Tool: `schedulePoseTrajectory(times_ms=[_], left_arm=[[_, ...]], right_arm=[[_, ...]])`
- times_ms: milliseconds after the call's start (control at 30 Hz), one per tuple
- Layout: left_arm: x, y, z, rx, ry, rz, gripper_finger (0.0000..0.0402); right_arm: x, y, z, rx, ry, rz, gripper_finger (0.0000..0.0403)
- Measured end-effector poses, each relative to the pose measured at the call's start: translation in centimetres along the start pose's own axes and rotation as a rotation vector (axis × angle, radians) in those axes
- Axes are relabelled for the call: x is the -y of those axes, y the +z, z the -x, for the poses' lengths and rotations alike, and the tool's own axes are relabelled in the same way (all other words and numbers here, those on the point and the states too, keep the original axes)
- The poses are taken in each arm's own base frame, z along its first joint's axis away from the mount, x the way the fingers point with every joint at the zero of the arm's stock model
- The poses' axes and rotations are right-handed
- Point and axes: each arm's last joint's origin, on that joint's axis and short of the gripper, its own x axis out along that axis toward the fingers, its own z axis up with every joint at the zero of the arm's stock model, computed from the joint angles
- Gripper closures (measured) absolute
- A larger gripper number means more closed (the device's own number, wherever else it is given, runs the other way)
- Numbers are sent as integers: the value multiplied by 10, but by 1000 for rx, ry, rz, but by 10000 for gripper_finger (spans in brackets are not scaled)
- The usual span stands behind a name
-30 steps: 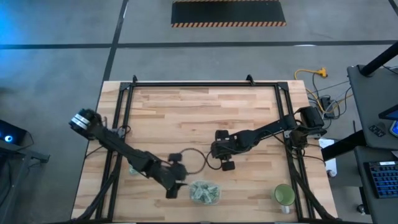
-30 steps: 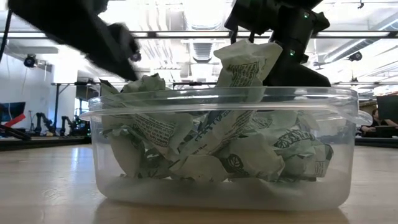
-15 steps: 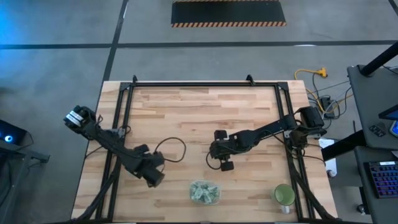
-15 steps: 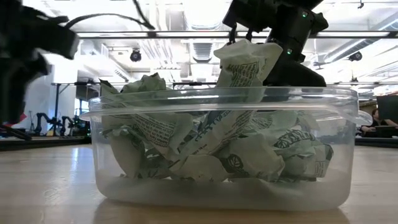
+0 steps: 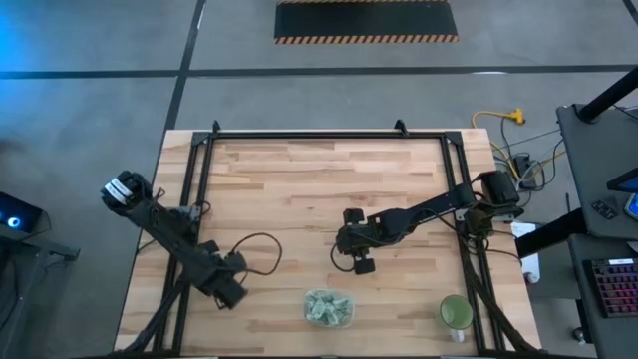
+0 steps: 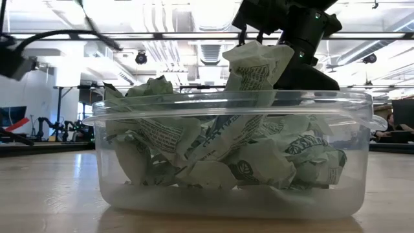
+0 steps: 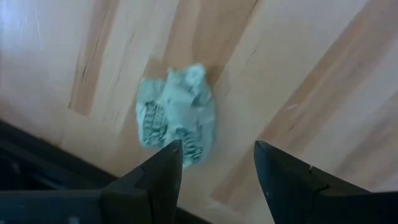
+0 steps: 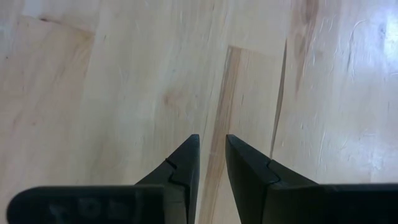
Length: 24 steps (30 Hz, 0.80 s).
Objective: Pick and place Stevia / Truvia into bins
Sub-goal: Put the stevia packet into the transparent container
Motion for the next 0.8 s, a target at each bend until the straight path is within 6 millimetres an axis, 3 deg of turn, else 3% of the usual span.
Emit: schedulePoseTrajectory(times_ms=[400,567,800], left_arm=[[-17,-18,-30,-3,127,-29,219],[-22,-18,-41,3,94,-33,219],[-23,-17,-36,73,46,-39,219]], right_arm=[[0,2,0,19,0,1,335],[0,2,0,20,0,1,335],[0,4,0,38,0,2,335]])
